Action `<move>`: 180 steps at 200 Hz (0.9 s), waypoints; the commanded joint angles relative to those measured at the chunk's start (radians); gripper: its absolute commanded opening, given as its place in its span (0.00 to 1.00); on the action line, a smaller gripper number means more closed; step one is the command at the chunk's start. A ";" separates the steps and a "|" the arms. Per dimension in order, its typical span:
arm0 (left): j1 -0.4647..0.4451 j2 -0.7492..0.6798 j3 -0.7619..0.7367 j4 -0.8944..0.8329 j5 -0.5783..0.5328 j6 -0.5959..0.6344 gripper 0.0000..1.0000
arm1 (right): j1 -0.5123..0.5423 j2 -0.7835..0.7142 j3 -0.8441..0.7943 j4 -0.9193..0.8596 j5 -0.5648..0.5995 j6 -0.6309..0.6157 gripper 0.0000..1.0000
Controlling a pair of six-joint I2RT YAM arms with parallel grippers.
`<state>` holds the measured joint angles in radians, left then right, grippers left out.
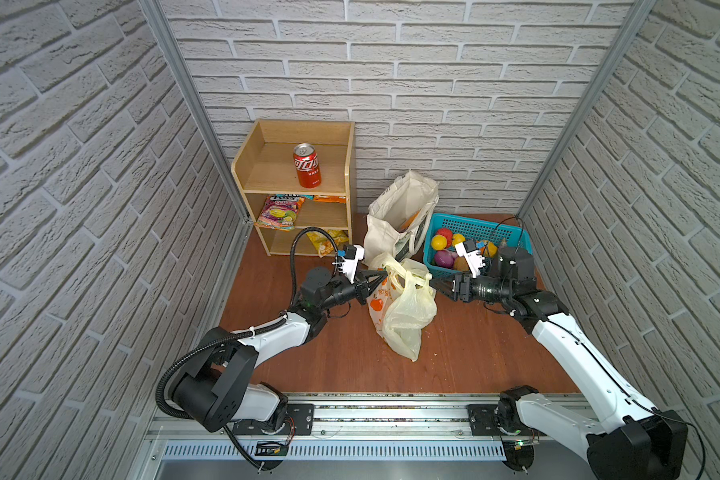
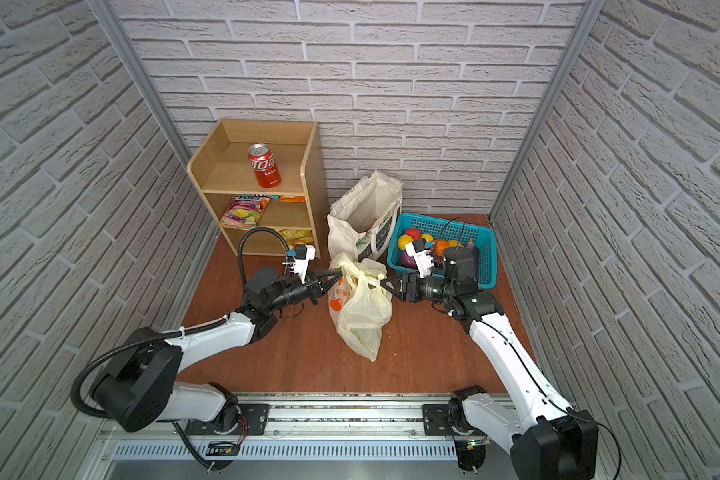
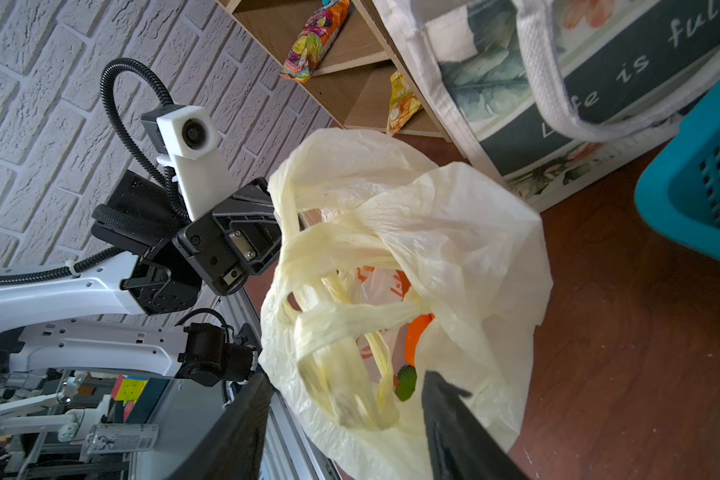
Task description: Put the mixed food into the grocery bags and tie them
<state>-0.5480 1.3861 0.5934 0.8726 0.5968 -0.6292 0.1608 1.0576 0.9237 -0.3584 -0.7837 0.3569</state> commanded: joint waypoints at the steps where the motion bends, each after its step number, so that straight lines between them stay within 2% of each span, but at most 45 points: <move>1: -0.011 0.003 0.046 0.008 0.014 0.038 0.00 | 0.001 -0.008 0.078 -0.040 0.055 -0.074 0.64; 21: -0.015 0.014 0.055 0.004 0.014 0.043 0.00 | 0.036 0.014 0.150 -0.099 0.111 -0.135 0.66; 54: -0.023 0.035 0.074 0.001 0.024 0.046 0.00 | 0.141 0.122 0.312 -0.295 0.280 -0.257 0.69; 92: -0.028 0.046 0.091 -0.009 0.025 0.052 0.00 | 0.237 0.210 0.412 -0.398 0.446 -0.323 0.73; 118: -0.029 0.046 0.097 -0.020 0.029 0.059 0.00 | 0.250 0.257 0.434 -0.399 0.472 -0.336 0.74; 156: -0.032 0.047 0.101 -0.024 0.032 0.060 0.00 | 0.265 0.326 0.458 -0.390 0.451 -0.348 0.73; 180: -0.030 0.050 0.105 -0.029 0.032 0.062 0.00 | 0.271 0.357 0.456 -0.386 0.423 -0.349 0.69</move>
<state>-0.5728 1.4288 0.6685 0.8093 0.6117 -0.5934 0.4175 1.3998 1.3579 -0.7513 -0.3416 0.0277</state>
